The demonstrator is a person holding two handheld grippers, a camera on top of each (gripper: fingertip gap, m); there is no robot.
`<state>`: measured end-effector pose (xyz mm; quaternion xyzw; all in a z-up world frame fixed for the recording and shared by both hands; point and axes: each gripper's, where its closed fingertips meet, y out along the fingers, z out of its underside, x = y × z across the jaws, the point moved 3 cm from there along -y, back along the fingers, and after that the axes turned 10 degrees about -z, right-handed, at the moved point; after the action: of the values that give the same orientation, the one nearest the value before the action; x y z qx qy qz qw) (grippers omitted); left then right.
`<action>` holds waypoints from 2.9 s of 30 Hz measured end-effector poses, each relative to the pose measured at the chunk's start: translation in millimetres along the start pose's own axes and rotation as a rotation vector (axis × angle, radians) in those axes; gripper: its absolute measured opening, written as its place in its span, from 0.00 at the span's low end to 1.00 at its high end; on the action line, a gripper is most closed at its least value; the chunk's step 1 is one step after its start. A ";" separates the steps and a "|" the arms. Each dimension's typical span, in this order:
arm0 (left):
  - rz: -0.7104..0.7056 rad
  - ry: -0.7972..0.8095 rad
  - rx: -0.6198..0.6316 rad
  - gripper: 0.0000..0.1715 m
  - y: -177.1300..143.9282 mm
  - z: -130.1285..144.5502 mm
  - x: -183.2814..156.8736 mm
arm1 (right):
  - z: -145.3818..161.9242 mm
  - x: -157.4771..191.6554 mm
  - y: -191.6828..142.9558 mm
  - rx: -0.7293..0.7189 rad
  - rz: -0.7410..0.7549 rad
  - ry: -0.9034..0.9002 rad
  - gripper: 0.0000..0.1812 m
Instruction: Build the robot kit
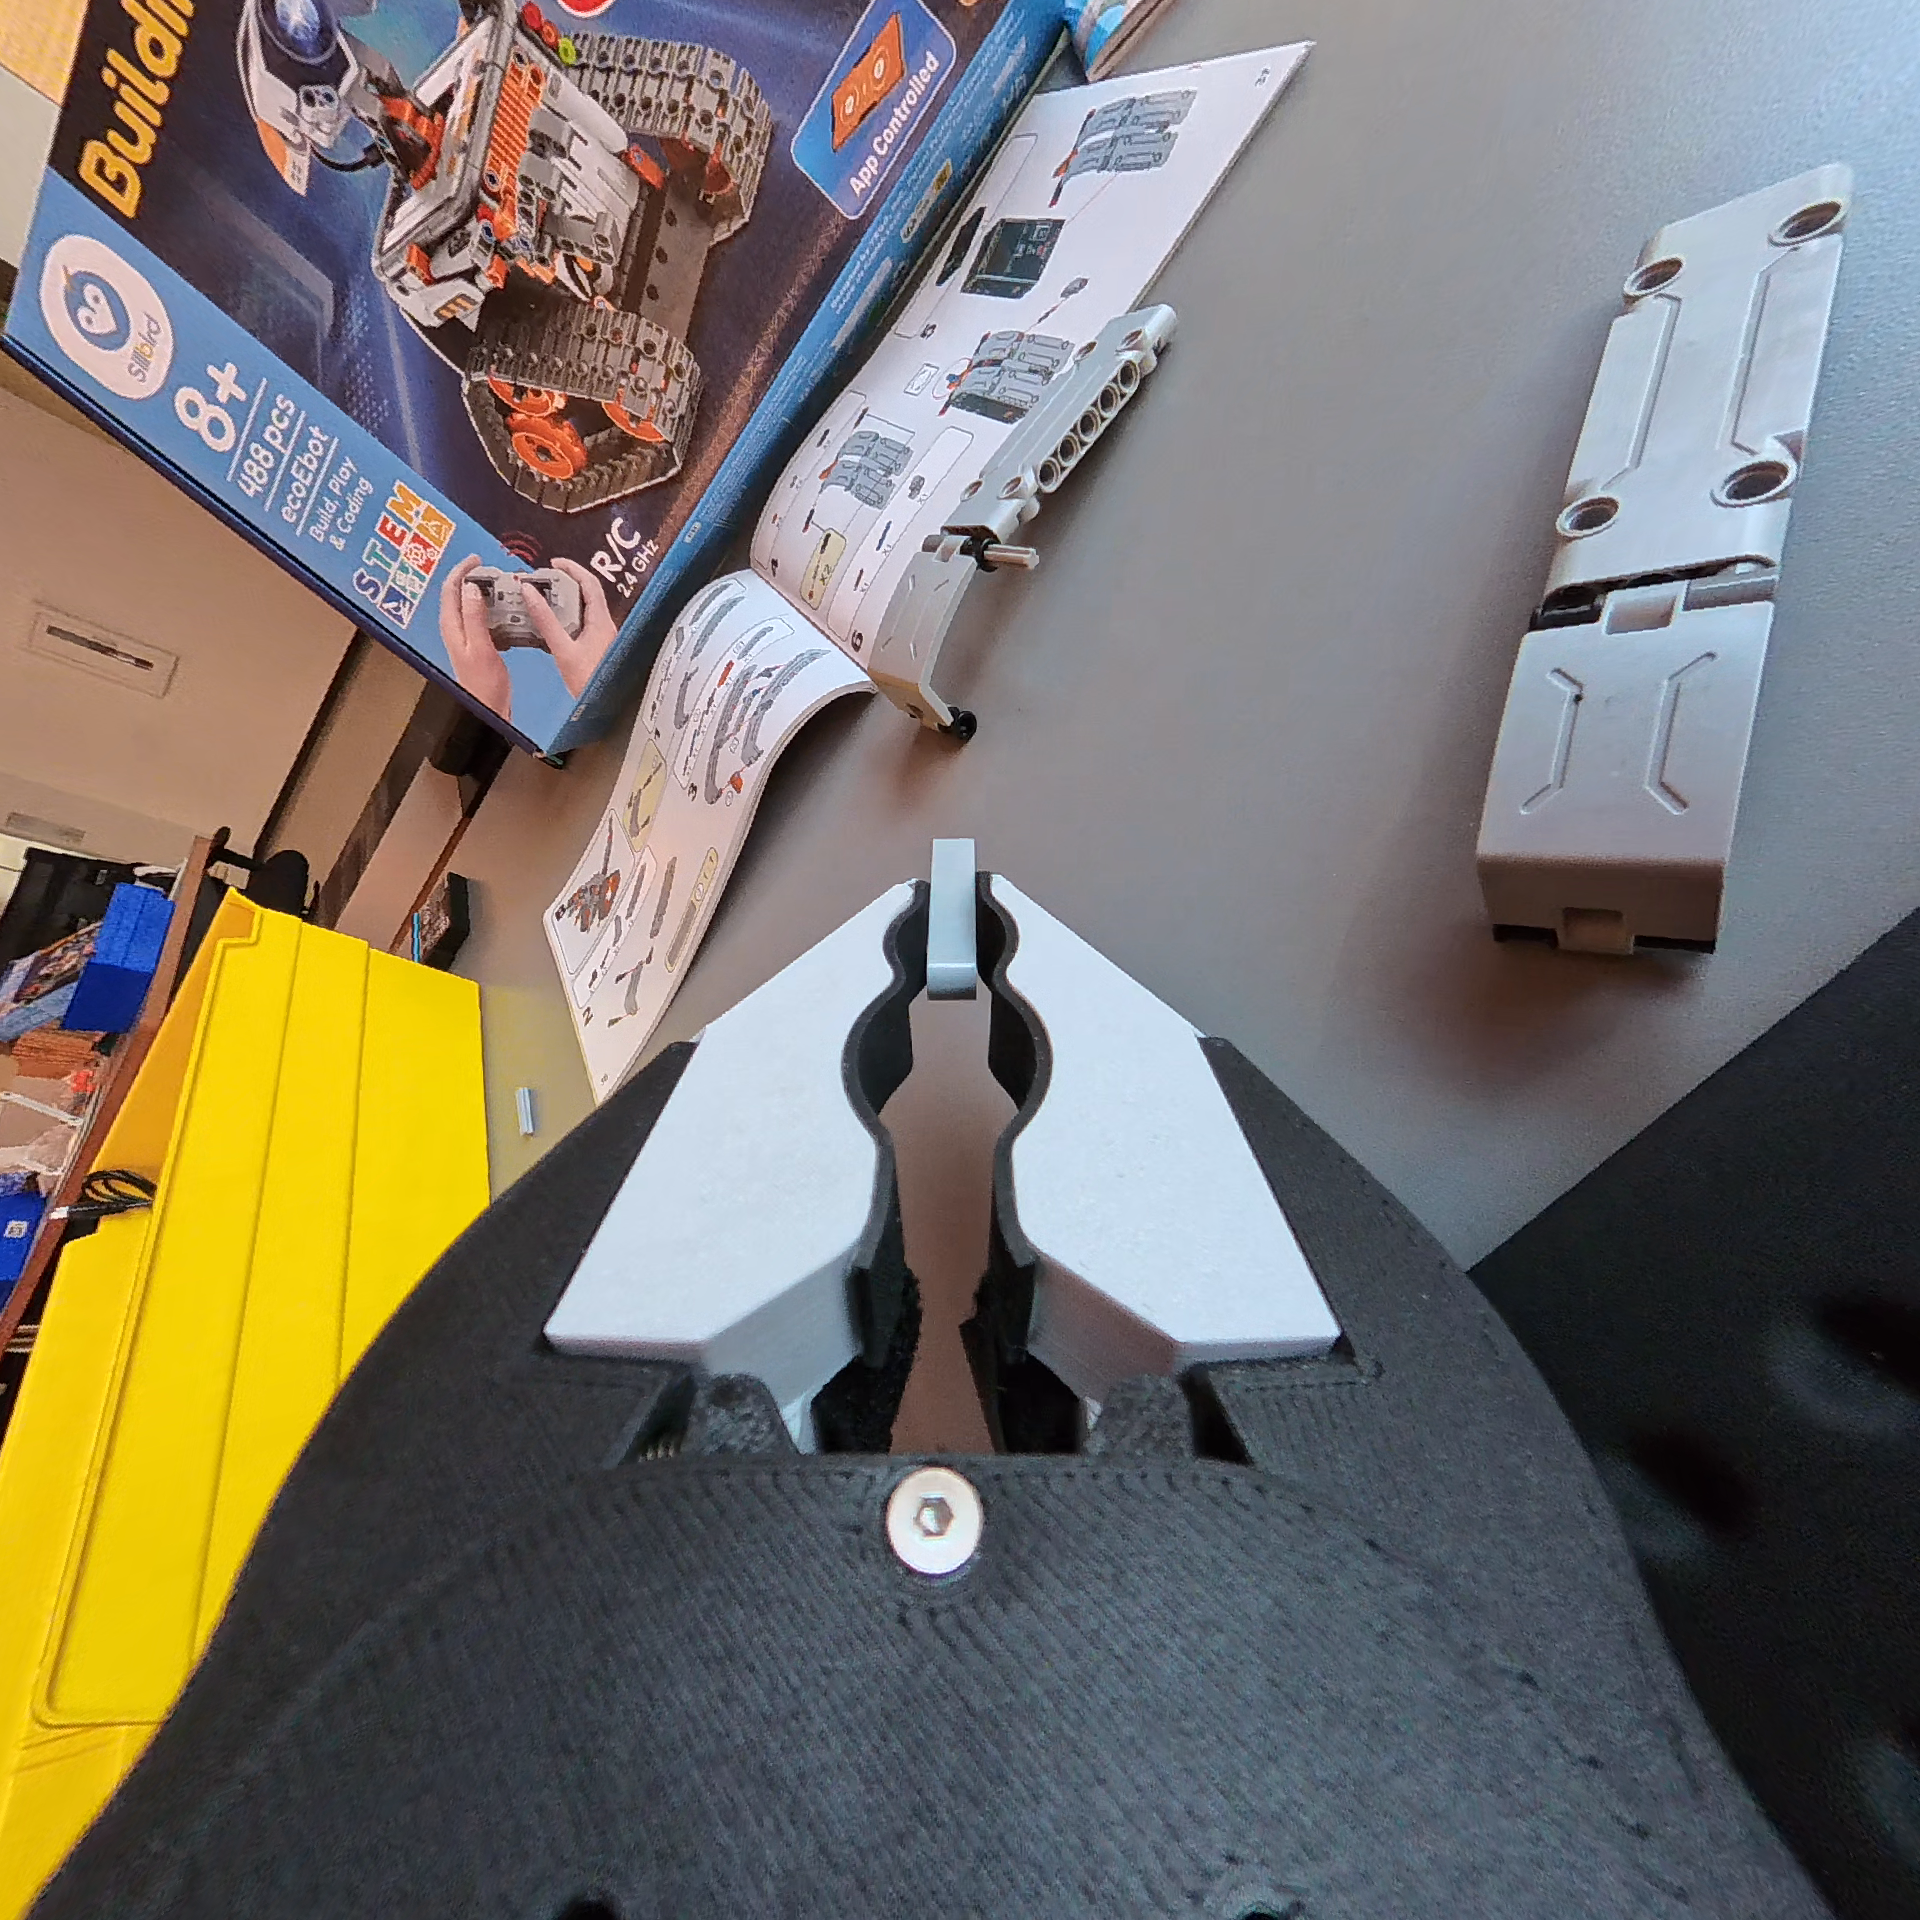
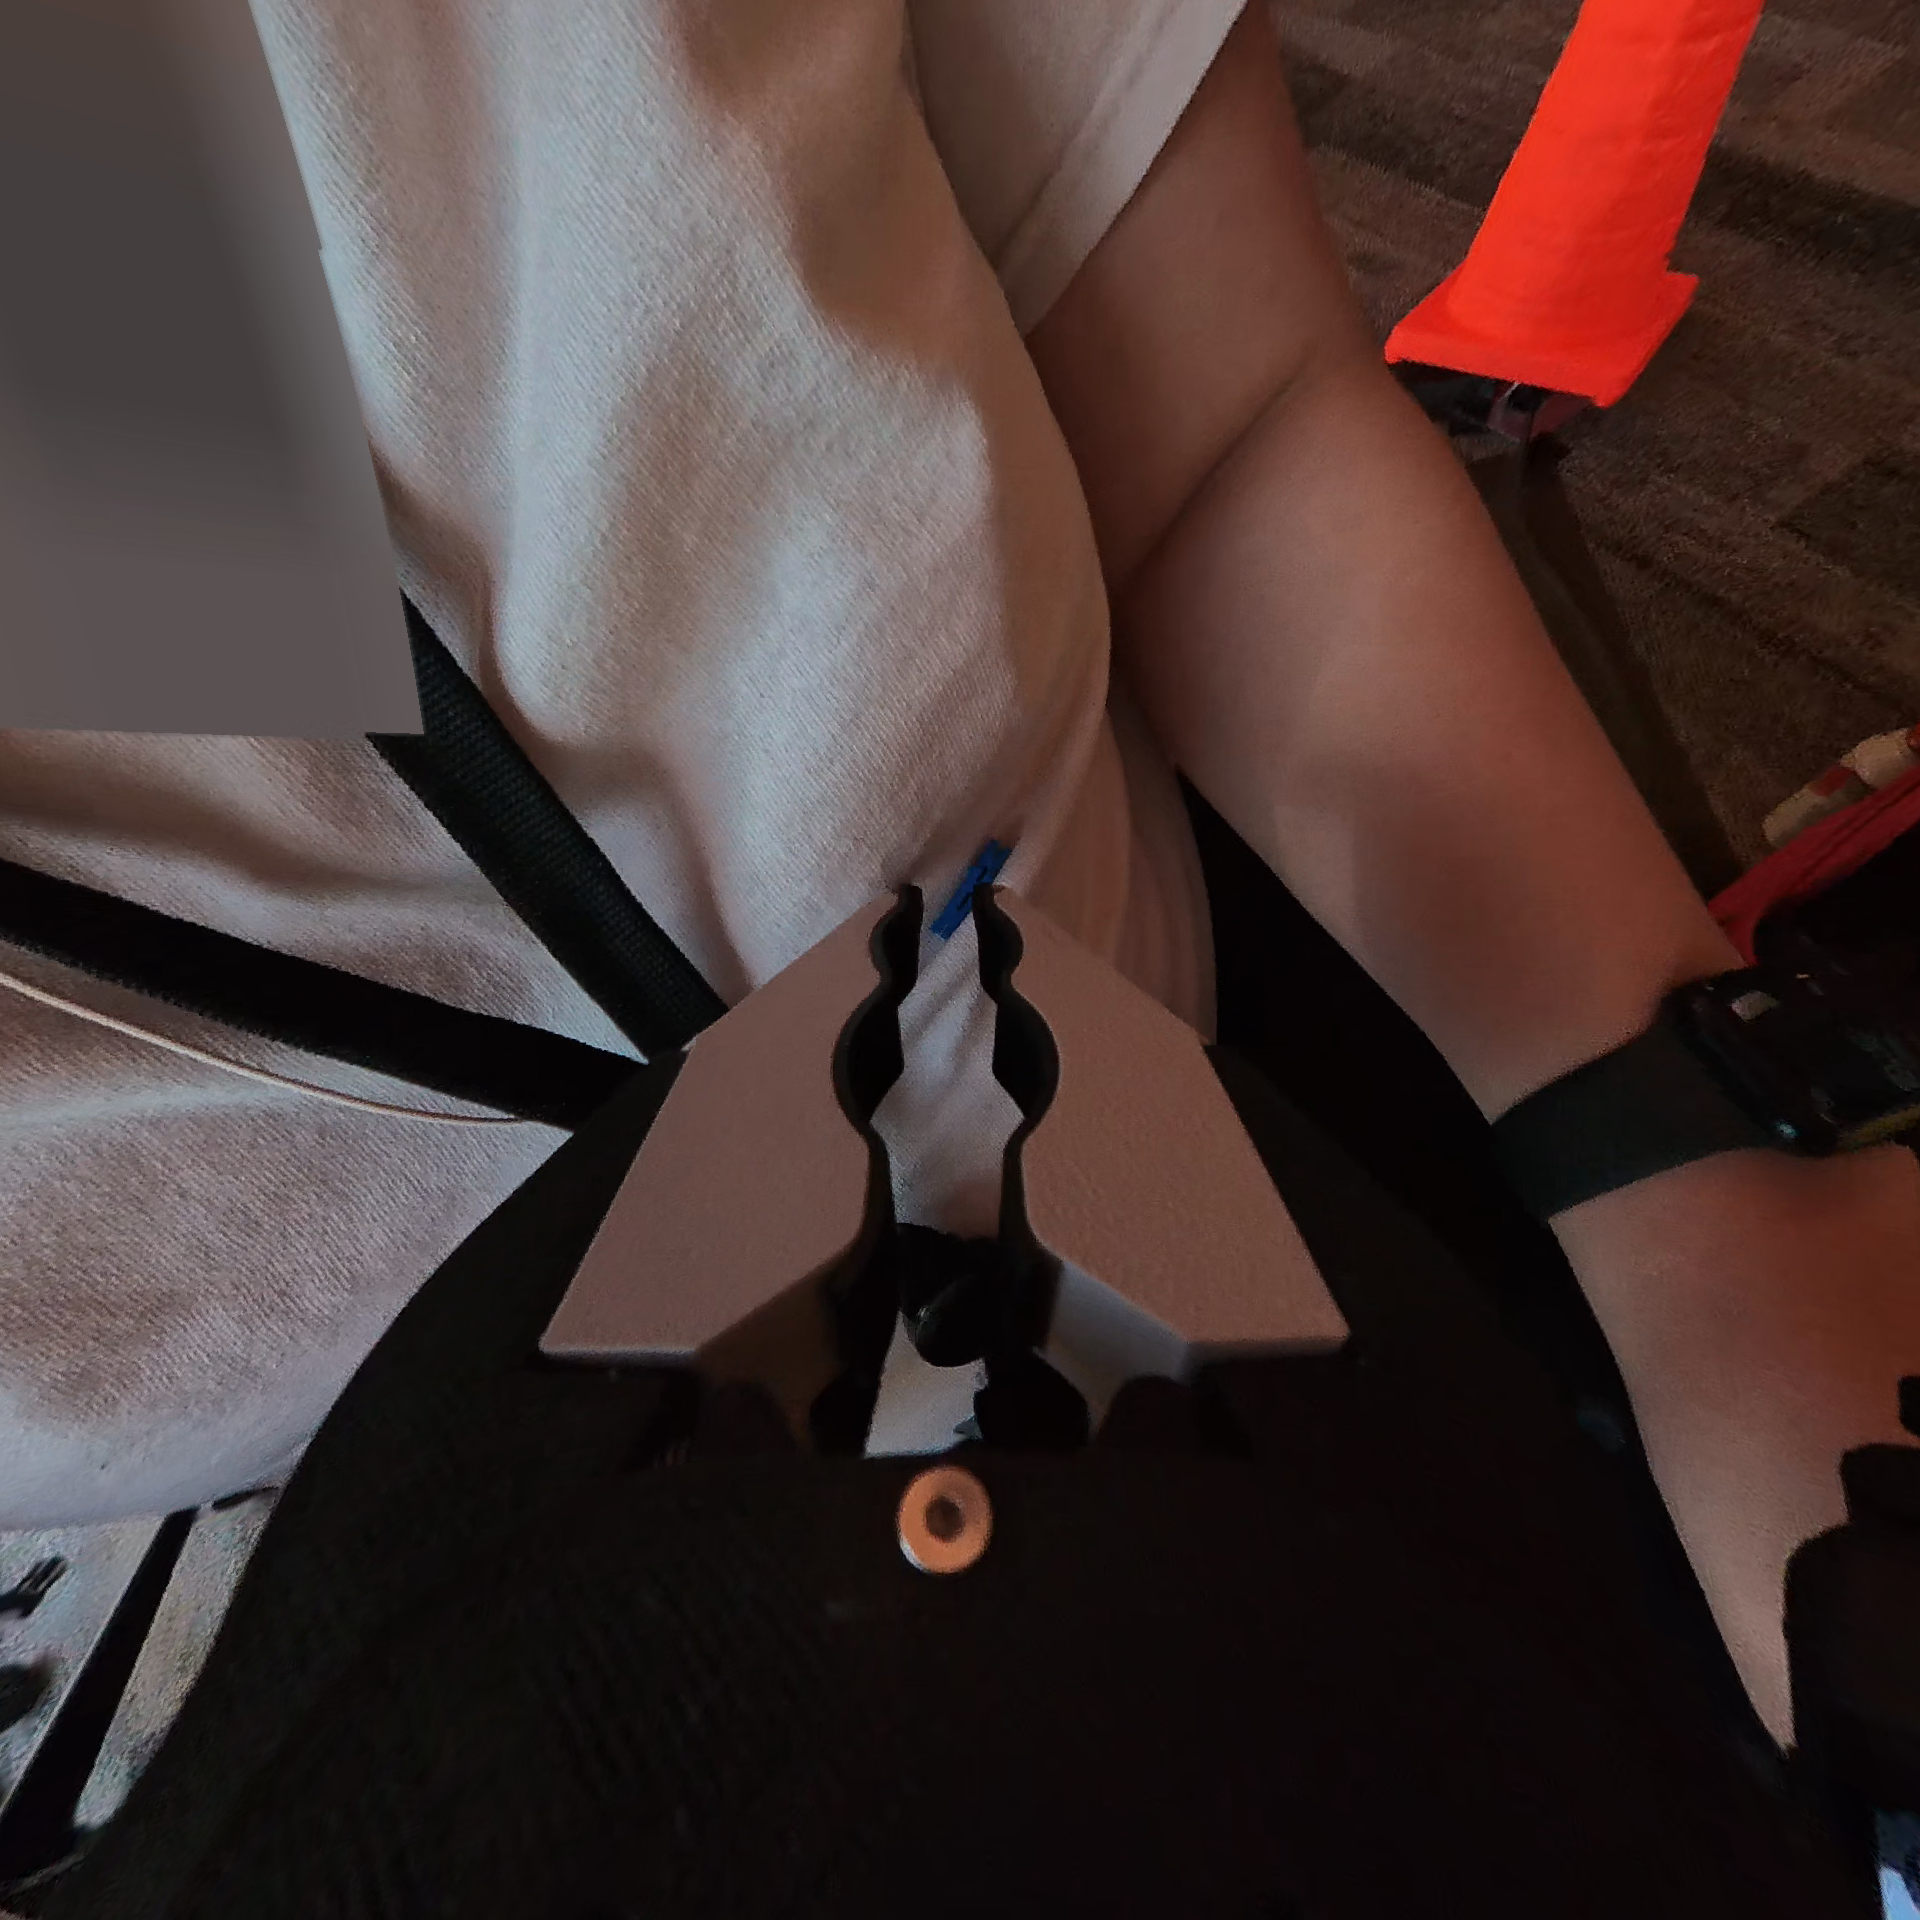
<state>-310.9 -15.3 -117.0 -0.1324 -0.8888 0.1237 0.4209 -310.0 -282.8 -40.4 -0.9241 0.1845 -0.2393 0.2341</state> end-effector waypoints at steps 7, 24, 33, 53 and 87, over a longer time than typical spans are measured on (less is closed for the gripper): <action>-0.001 -0.023 -0.008 0.04 -0.8 -1.1 2.3 | 10.2 -10.6 21.7 0.122 -0.059 0.080 0.05; -0.073 -0.175 -0.144 0.03 -15.8 -13.8 26.1 | 3.2 -15.8 -65.2 -0.445 0.215 0.105 0.02; 0.290 -0.578 -0.468 0.04 -68.8 -53.5 26.2 | 58.6 4.2 -155.6 -0.778 0.646 0.104 0.02; 0.172 -0.635 -0.426 0.03 -43.4 -24.8 57.1 | 178.6 -89.4 -179.5 0.966 0.348 -0.643 0.02; 0.134 -0.881 -0.549 0.03 -58.2 -12.5 89.7 | 171.1 -125.4 -239.3 -0.506 1.161 0.977 0.12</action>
<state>-363.5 -37.9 -25.8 -0.2296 -0.9709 -0.0432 -0.0522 -267.2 29.7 -93.1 -0.4964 0.7663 -0.4079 -0.0027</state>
